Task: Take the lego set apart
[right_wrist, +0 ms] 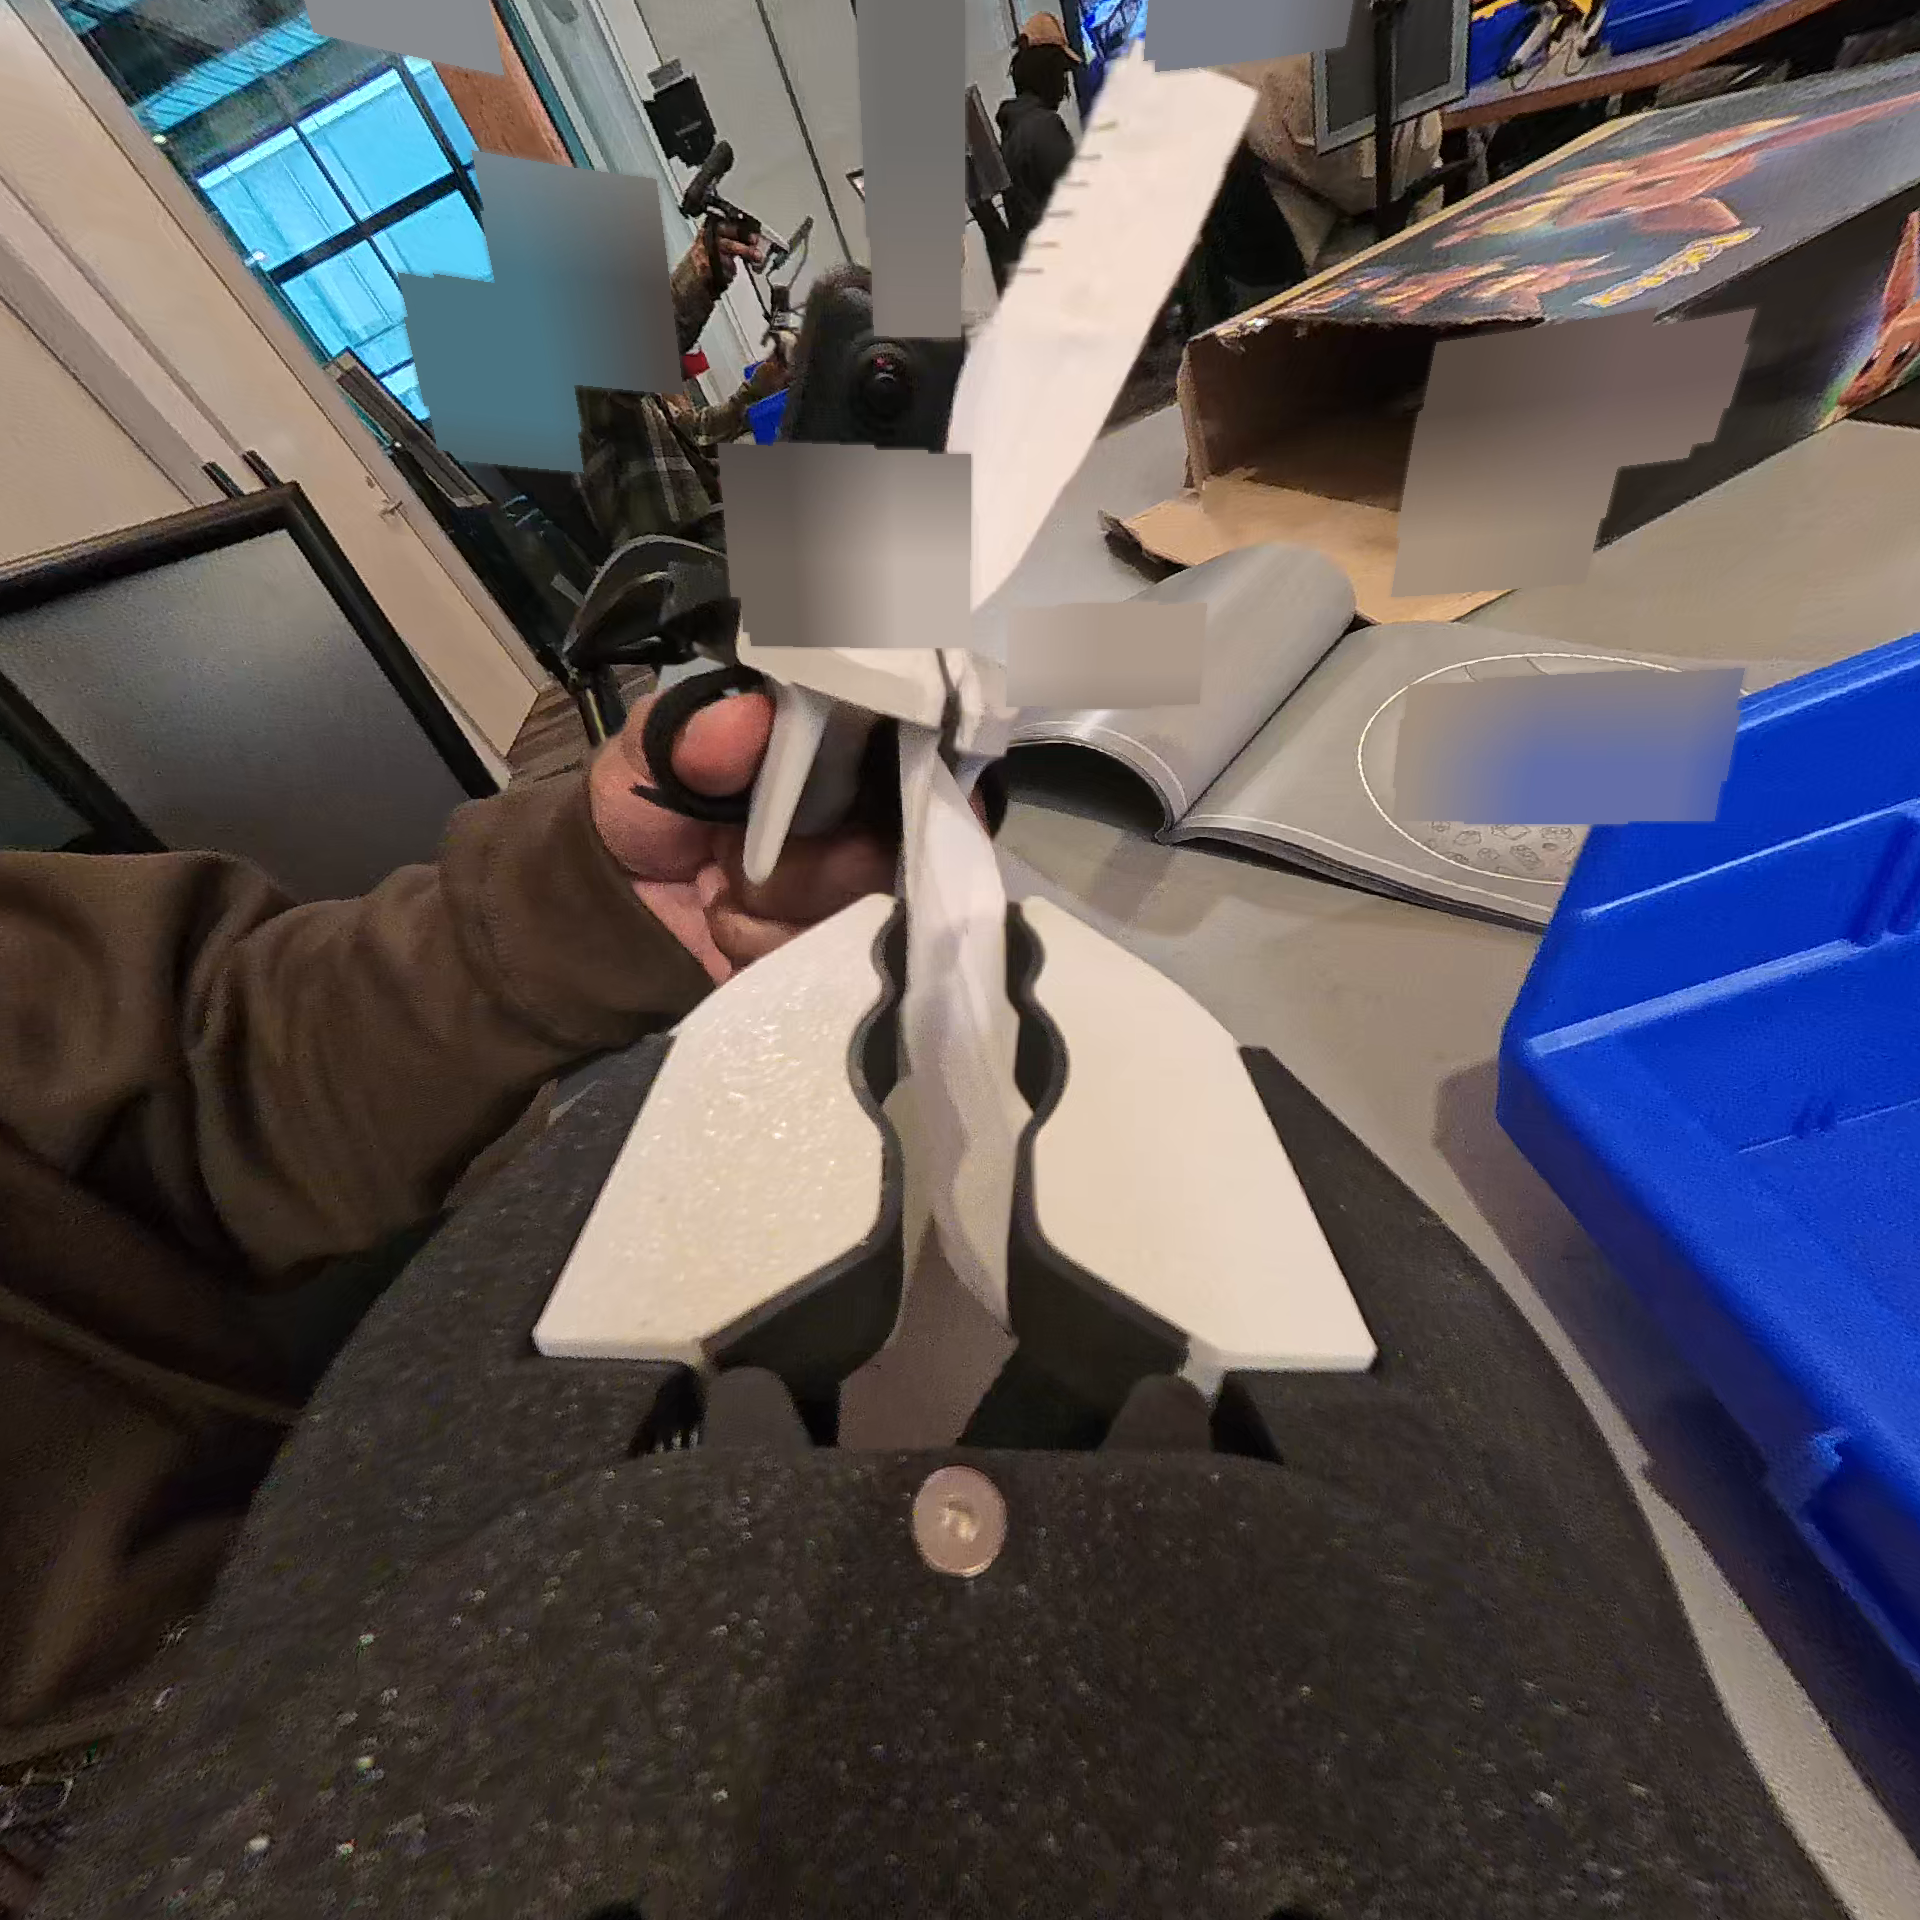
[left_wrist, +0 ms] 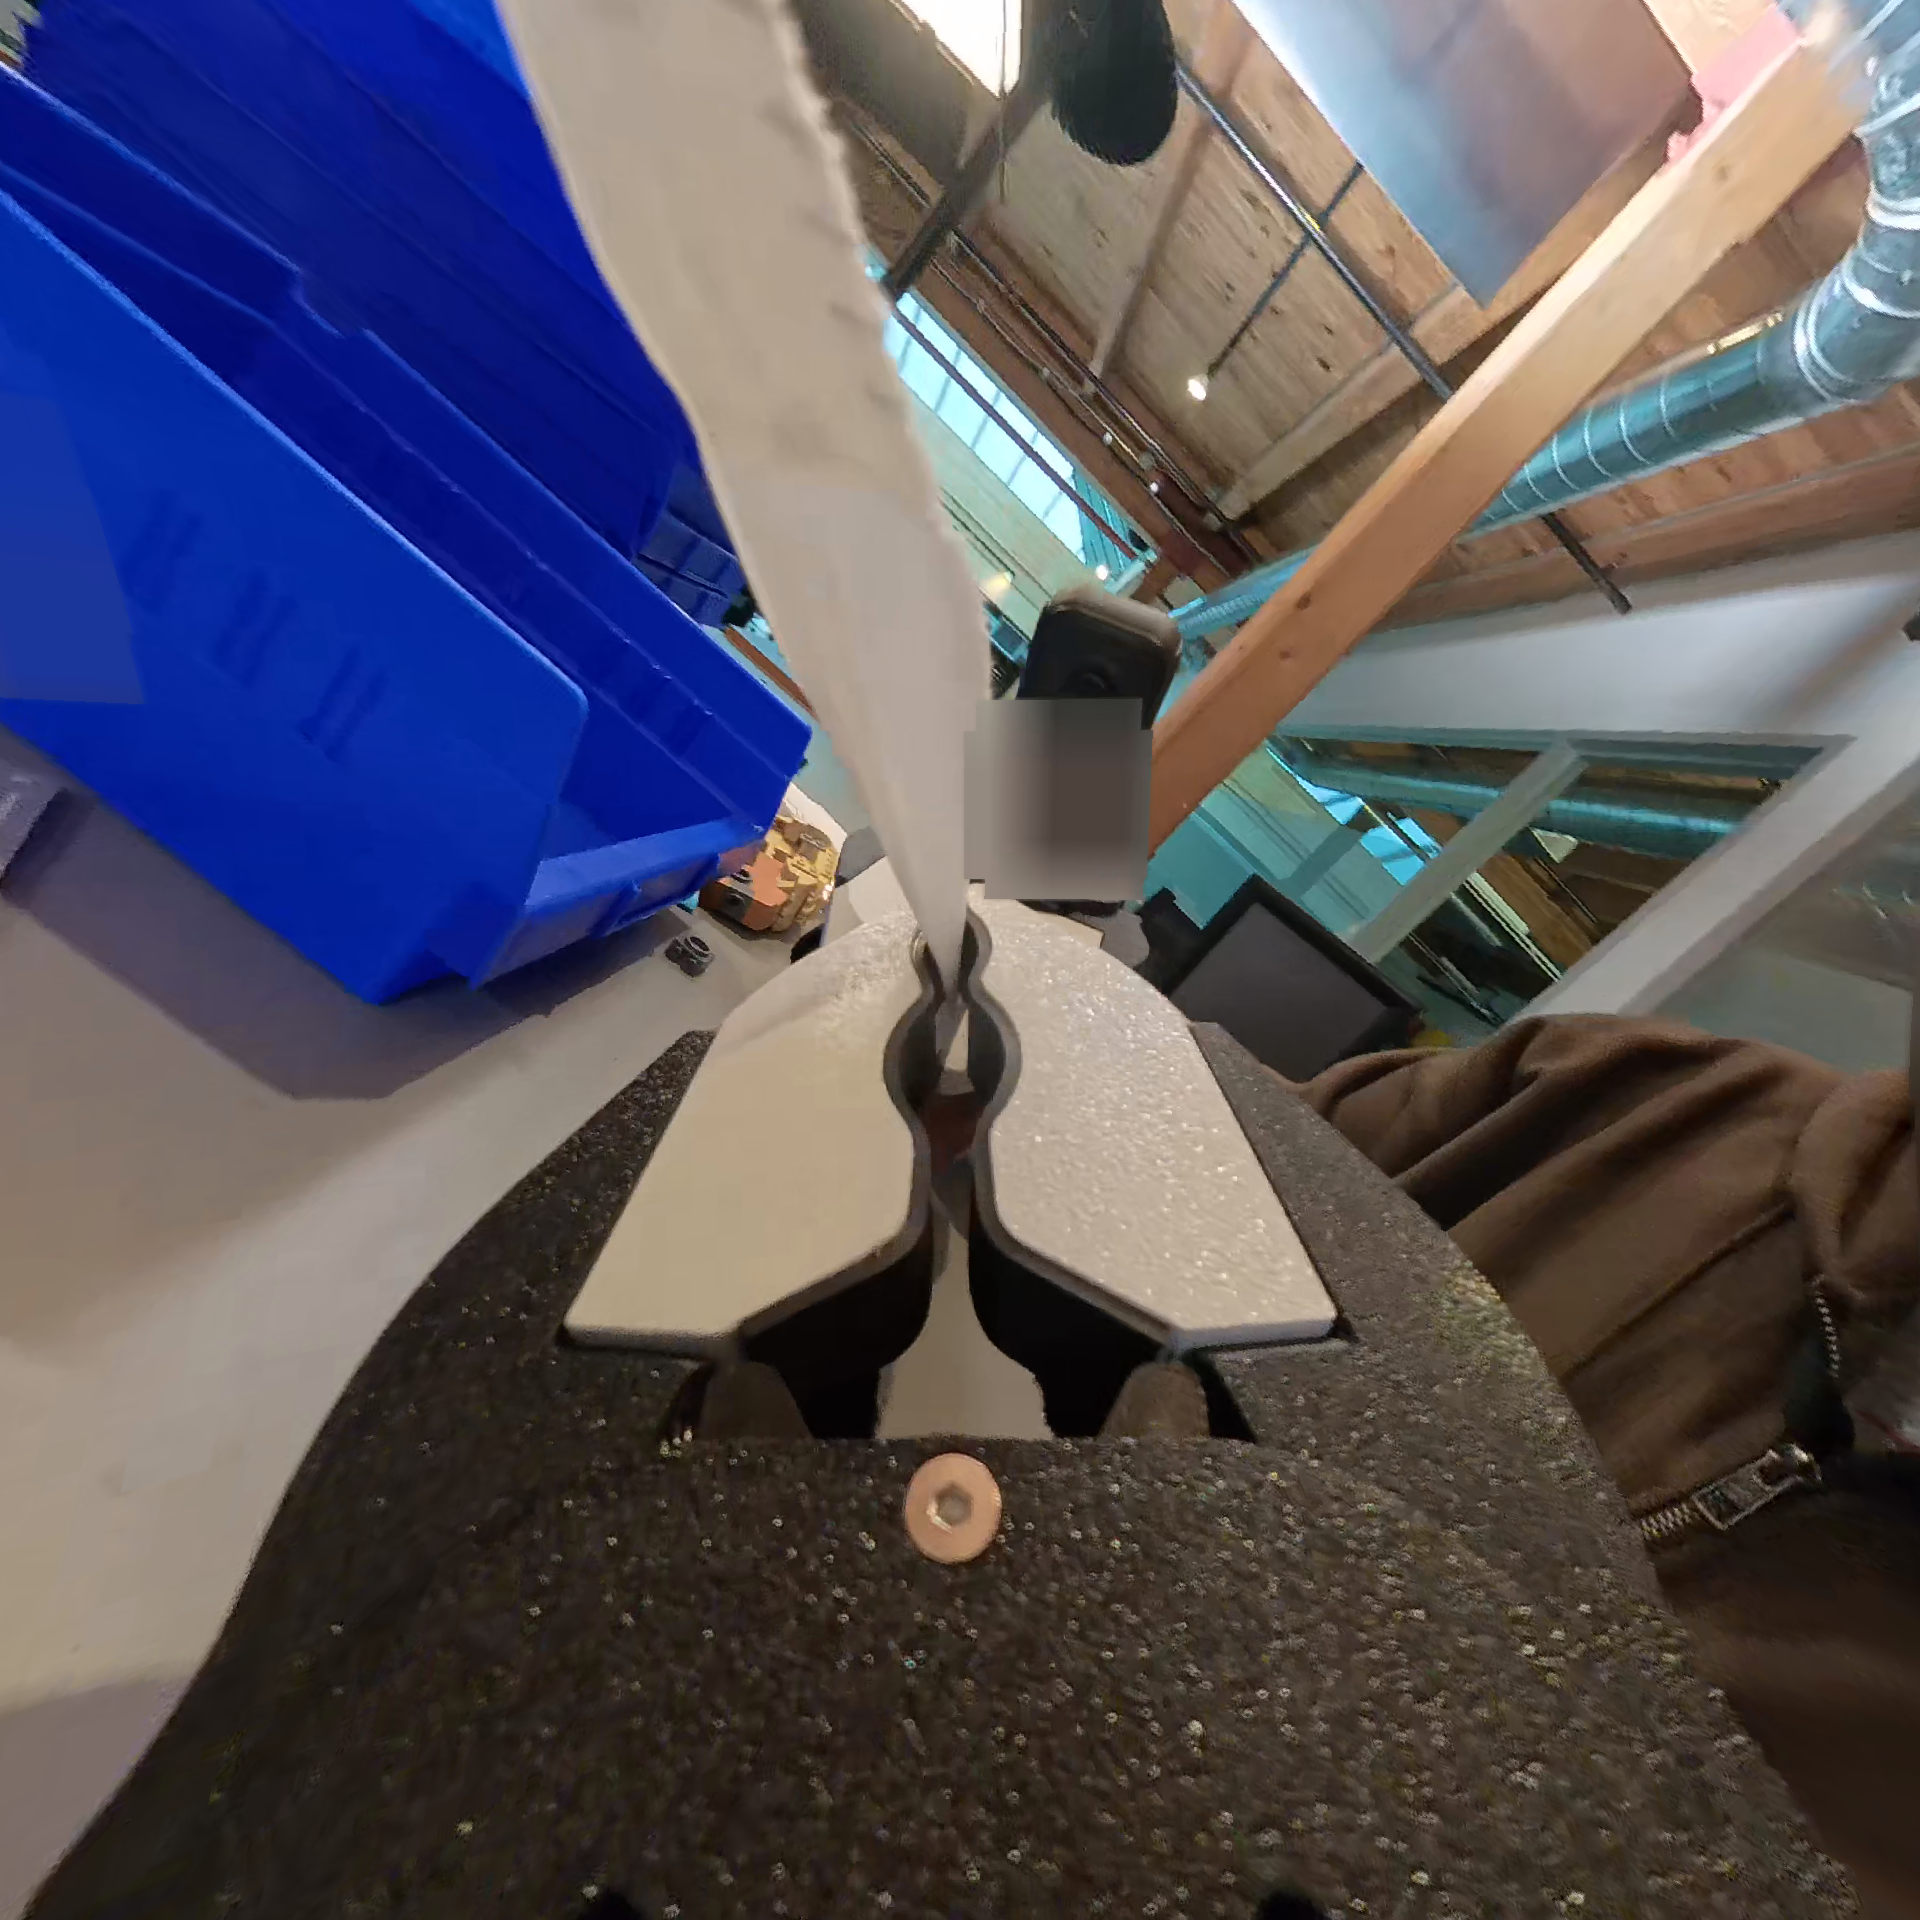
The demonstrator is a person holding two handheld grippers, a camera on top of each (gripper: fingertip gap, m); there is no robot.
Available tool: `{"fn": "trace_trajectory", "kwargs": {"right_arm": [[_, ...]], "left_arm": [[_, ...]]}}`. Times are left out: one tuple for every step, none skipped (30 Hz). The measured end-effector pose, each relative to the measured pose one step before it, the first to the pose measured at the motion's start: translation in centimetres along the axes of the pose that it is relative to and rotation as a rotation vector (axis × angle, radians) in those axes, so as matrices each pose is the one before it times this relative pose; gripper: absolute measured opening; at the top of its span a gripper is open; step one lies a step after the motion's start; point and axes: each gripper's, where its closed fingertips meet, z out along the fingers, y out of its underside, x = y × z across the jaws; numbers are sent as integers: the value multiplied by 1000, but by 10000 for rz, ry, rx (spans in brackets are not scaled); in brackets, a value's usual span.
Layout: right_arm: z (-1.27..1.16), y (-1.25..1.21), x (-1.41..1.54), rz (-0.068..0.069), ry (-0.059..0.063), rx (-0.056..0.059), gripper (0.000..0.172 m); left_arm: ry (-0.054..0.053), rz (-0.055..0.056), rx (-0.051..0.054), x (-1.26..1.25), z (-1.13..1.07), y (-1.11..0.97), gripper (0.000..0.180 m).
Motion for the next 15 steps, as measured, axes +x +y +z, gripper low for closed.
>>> {"fn": "trace_trajectory", "kwargs": {"right_arm": [[75, 72, -88, -6, 35, -31, 22], [52, 31, -130, -31, 34, -11, 26], [19, 15, -135, -49, 38, -3, 27], [4, 38, -114, -48, 55, -13, 28], [-13, 73, -82, -35, 59, -24, 28], [-12, 109, -85, -26, 45, -44, 28], [-13, 135, -73, -21, 51, -60, 28], [-1, 130, -32, -17, 64, -48, 28], [-10, 107, -55, -25, 51, -32, 27], [13, 96, -95, -34, 26, -24, 27], [45, 108, -123, -30, 9, -30, 26], [57, 123, -124, -33, 9, -36, 26], [66, 104, -149, -56, 12, -29, 26], [50, 133, -165, -94, 15, -30, 25], [46, 155, -147, -140, 18, -47, 25]], "left_arm": [[-228, -7, 146, 84, -384, -209, 0], [-260, 13, 149, 72, -527, -348, 0], [-323, 11, 183, -27, -711, -559, 0], [-463, -53, 189, -293, -937, -836, 0], [-597, -44, 265, -580, -1214, -1235, 0], [-768, -53, 345, -1011, -1430, -1600, 0], [-950, -155, 381, -1539, -1525, -1834, 0], [-882, -283, 544, -1760, -1475, -2173, 0], [-728, -412, 645, -1840, -1257, -2422, 0], [-677, -481, 640, -2010, -921, -2491, 0], [-694, -486, 600, -2143, -596, -2432, 0], [-667, -395, 549, -2066, -241, -2279, 0], [-635, -250, 475, -1905, 31, -1976, 0], [-586, -224, 394, -1683, 270, -1594, 0], [-369, -262, 373, -1214, 458, -1254, 0]]}}
